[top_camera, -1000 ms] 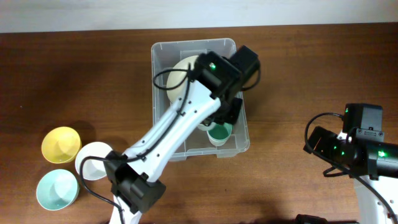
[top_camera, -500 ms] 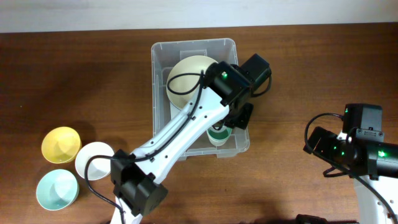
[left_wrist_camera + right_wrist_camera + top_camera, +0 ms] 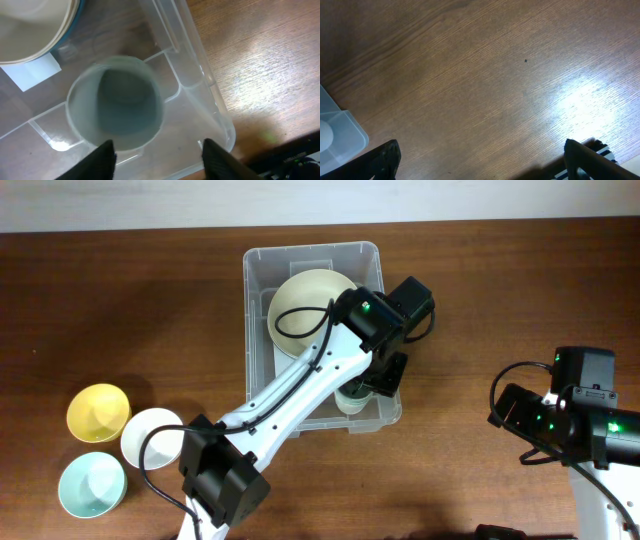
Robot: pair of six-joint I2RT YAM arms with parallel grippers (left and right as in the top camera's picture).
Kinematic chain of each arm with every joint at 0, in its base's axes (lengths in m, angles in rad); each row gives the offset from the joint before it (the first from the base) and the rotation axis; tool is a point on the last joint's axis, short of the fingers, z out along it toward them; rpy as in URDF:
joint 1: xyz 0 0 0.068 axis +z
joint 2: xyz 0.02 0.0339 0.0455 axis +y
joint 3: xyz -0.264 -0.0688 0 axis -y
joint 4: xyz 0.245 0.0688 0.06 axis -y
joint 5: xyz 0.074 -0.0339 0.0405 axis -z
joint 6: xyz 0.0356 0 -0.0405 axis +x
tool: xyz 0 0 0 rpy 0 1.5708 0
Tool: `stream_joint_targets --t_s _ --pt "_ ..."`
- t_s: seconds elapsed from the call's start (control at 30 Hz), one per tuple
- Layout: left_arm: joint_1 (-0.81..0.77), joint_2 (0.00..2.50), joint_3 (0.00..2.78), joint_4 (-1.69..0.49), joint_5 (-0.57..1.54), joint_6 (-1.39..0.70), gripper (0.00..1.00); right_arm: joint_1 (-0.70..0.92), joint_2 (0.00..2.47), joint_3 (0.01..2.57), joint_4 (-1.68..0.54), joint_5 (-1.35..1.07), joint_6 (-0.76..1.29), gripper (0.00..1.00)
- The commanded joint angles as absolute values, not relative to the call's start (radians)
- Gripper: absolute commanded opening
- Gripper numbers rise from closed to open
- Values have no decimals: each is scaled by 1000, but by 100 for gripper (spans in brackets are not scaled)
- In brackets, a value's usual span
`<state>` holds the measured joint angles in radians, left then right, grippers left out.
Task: Pack container
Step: 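Lower the grey-white cup into the stacked cups in the container, then retract the left gripper and grasp the white bowl's rim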
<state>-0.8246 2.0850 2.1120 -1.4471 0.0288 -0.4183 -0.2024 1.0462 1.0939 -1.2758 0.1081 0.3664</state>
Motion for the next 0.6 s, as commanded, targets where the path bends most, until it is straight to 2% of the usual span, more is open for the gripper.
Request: stream_joint_targets --t_s 0.0,0.13,0.23,0.33,0.4,0.57 --pt "-805 2055 2123 -1456 -23 -417 59 -212 1041 1090 -1276 116 371 100" --pt "-727 1988 2172 -1494 -139 -422 60 -212 1041 1090 -1276 117 371 100" --pt "-598 1879 2183 -1533 -234 -464 63 -212 1041 1090 -1274 117 371 100" --pt "-430 1787 2182 -1614 -255 -518 66 -212 1041 1090 -1269 117 371 100" --pt "-314 1749 2182 -1674 -253 -547 74 -212 1041 1090 -1267 117 371 100" --pt "-58 1711 2136 -1688 -217 -525 77 -212 1041 1090 -1264 116 371 100"
